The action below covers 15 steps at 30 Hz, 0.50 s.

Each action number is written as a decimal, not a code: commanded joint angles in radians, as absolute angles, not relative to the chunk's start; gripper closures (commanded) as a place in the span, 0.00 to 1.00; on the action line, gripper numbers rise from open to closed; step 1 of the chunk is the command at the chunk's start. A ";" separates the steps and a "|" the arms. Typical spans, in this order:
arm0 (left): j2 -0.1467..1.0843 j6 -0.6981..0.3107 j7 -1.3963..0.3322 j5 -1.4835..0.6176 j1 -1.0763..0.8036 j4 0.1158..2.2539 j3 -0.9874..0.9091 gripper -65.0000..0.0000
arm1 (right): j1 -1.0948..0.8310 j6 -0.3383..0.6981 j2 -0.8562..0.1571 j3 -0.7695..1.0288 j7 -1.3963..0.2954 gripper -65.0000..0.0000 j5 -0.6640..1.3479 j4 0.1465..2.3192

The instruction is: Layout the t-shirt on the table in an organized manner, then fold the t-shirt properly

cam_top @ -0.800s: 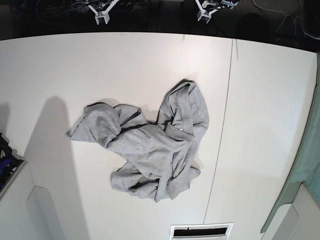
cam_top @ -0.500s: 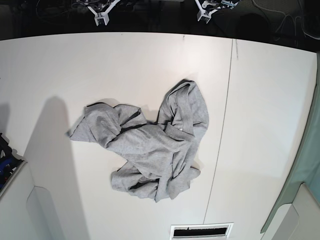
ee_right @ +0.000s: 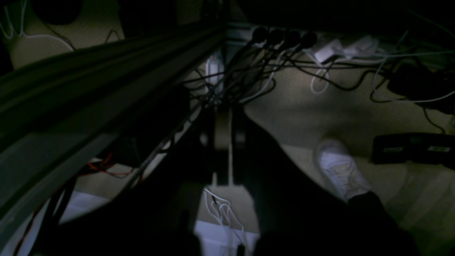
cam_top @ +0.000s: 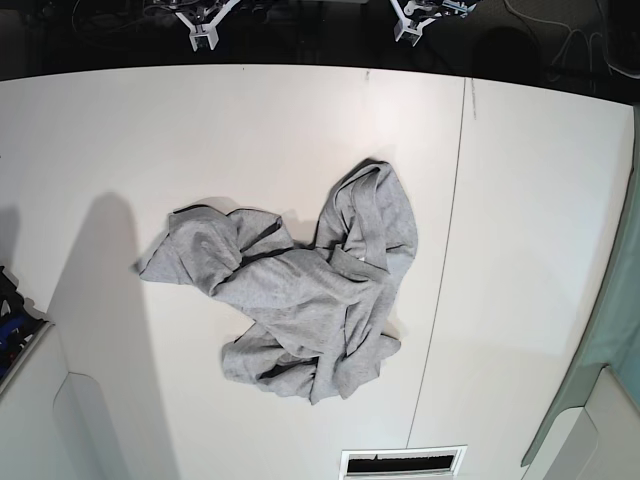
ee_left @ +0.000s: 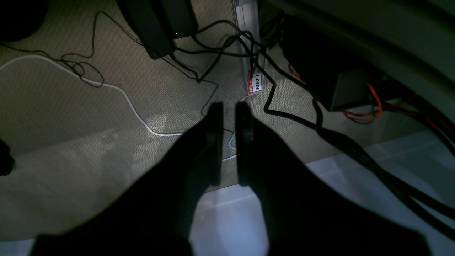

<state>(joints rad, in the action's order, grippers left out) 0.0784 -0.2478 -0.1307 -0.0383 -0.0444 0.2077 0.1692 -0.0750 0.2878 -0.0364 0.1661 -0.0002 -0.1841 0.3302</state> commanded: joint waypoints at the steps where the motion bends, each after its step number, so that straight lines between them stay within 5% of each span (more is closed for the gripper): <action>1: 0.081 -0.255 -0.131 -0.041 -0.051 0.210 0.170 0.90 | -0.078 0.296 -0.041 0.169 0.008 0.99 -0.183 0.336; 15: 0.081 -0.255 -0.108 -0.041 -0.073 0.210 0.170 0.90 | -0.080 0.296 -0.042 0.169 0.008 0.99 -0.183 0.336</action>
<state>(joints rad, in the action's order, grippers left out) 0.0803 -0.2478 -0.1146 -0.0391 -0.0692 0.2085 0.1692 -0.0753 0.2878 -0.0364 0.1661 -0.0002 -0.1841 0.3302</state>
